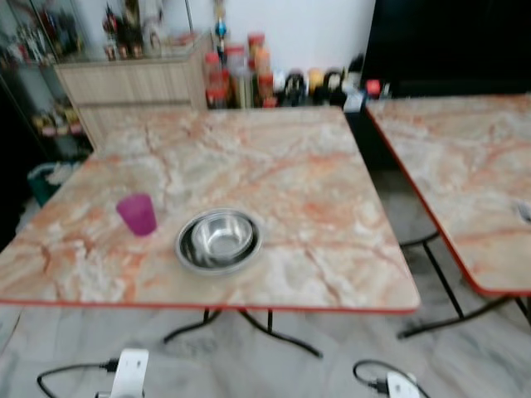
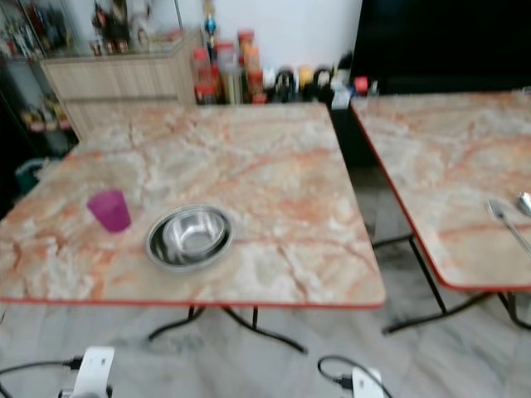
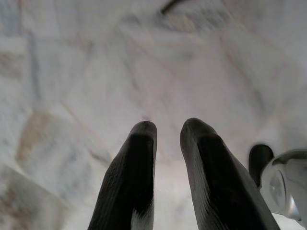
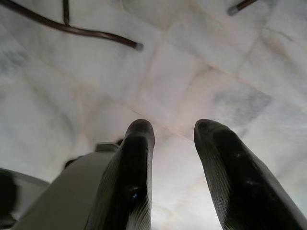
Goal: Setting the table
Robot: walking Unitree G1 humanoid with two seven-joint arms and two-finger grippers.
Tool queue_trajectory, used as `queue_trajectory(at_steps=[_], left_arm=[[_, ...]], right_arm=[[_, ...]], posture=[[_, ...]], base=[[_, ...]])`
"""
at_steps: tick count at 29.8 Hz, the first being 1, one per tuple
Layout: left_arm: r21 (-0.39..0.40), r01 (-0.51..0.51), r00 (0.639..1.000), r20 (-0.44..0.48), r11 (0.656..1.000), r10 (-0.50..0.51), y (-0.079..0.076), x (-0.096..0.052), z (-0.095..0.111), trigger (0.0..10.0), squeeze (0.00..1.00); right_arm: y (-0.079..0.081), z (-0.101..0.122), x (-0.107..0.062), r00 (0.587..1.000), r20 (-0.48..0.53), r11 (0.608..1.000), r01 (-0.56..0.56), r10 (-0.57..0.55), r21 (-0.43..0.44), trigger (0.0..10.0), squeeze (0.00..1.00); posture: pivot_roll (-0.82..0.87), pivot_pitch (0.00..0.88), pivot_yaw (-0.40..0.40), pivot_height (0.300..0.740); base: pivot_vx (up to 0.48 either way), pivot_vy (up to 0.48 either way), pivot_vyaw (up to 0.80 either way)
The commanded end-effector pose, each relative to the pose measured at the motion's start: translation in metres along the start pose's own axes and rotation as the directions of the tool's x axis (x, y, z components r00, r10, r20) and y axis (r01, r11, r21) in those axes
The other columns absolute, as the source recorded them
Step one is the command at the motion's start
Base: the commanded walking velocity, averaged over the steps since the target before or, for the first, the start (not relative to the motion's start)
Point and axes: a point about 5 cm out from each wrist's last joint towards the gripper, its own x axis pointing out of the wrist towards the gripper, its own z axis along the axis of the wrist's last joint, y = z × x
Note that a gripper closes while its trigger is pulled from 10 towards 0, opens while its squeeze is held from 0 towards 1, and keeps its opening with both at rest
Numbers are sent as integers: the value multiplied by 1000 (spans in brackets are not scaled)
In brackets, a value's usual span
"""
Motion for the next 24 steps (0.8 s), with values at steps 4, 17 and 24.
queue_trajectory(at_steps=[4,17,24], left_arm=[[1,-1,1000,-8,1000,1,1,0,-1,10000,0],[3,16,1000,8,1000,-16,-3,0,3,10000,0],[8,21,1000,-7,1000,-21,0,1,2,10000,0]], right_arm=[[6,3,1,1000,18,1000,-14,14,18,10000,0],[5,2,1,1000,20,1000,-7,7,11,10000,0],[5,2,0,1000,29,1000,-2,1,28,10000,0]], posture=[[34,0,28,728],[24,0,30,728],[20,0,32,728]], base=[[0,-472,600],[0,-469,0],[0,-407,0]])
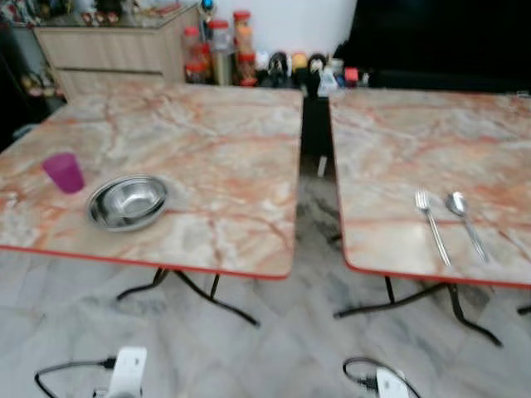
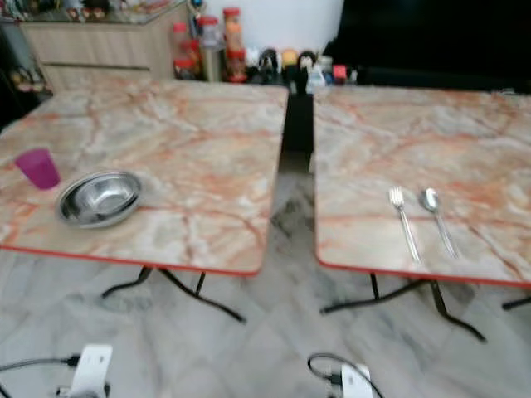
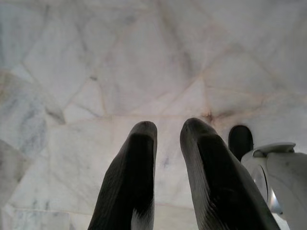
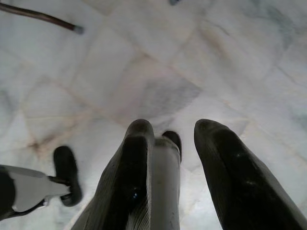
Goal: Setting the table
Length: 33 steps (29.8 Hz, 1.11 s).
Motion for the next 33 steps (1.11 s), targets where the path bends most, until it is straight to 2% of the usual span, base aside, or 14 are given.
queue_trajectory(at_steps=[1,12,20,29,33], left_arm=[[16,31,999,-13,999,-31,-5,0,0,10000,0],[18,34,999,-2,999,-34,-6,0,1,10000,0],[39,43,999,-1,998,-43,-9,-1,-1,10000,0],[48,45,999,-6,998,-45,-11,-1,-3,10000,0],[53,47,999,-10,997,-46,-11,-1,-5,10000,0]], right_arm=[[-3,1,0,1000,12,1000,14,-14,15,10000,0],[-4,5,0,998,53,999,45,-45,9,10000,0],[-5,14,-1,988,140,998,62,-64,19,10000,0],[-6,23,-3,971,226,994,92,-78,-52,10000,0],[-7,25,-3,964,248,993,109,-93,-51,10000,0]], posture=[[19,0,35,728],[13,0,35,728],[3,0,37,728],[5,0,35,728],[5,0,37,728]], base=[[0,0,0],[0,0,0],[0,0,0],[0,0,0],[0,0,0]])
